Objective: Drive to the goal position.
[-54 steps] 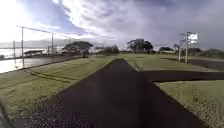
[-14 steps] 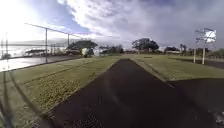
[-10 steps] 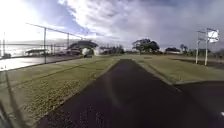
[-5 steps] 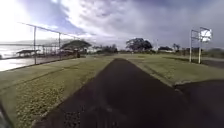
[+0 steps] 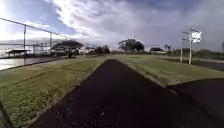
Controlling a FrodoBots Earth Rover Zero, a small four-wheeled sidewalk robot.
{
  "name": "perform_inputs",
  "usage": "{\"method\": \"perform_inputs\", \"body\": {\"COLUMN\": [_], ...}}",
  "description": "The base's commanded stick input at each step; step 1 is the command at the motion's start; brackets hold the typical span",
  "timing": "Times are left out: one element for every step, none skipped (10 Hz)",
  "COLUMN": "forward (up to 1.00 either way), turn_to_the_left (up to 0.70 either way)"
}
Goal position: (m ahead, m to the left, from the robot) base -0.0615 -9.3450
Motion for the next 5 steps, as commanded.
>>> {"method": "perform_inputs", "body": {"forward": [0.15, 0.00, 0.00, 0.00, 0.00], "turn_to_the_left": [-0.65, -0.70, -0.70, -0.70, -0.70]}}
